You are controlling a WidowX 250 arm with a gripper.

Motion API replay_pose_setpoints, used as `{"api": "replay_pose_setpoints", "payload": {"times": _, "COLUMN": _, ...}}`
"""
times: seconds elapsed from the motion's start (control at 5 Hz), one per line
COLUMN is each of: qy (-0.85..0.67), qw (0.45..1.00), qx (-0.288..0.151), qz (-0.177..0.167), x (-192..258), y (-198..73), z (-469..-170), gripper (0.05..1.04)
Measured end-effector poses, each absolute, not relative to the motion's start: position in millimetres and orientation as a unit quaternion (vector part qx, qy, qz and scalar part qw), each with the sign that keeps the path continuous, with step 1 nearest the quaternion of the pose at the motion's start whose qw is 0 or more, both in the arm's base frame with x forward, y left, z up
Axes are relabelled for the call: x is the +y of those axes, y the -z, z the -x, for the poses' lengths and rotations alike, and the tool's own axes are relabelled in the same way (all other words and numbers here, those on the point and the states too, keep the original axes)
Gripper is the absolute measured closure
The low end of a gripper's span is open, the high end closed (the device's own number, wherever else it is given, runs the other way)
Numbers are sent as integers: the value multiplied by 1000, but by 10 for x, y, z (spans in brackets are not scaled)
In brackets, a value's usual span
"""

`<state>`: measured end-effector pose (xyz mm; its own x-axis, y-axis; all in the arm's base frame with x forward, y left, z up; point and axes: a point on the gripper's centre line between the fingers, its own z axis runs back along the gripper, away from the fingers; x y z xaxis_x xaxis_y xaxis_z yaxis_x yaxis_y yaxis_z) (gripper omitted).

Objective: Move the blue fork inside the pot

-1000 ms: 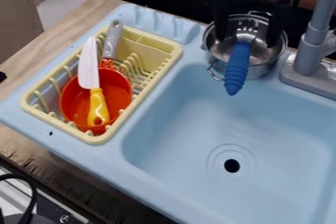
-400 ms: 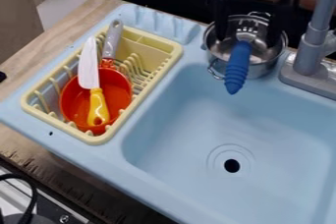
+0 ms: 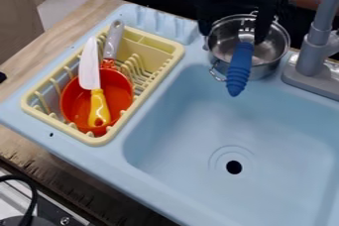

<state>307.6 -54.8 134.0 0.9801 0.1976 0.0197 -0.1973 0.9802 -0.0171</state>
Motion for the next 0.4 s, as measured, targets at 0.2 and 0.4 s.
{"api": "replay_pose_setpoints", "payload": {"times": 0.2, "qy": -75, "qw": 997, "qx": -26, "qz": 10, "x": -621, "y": -1429, "z": -2978, "gripper": 83}}
{"api": "replay_pose_setpoints", "payload": {"times": 0.4, "qy": -49, "qw": 998, "qx": -30, "qz": 4, "x": -597, "y": -1419, "z": -2770, "gripper": 83}}
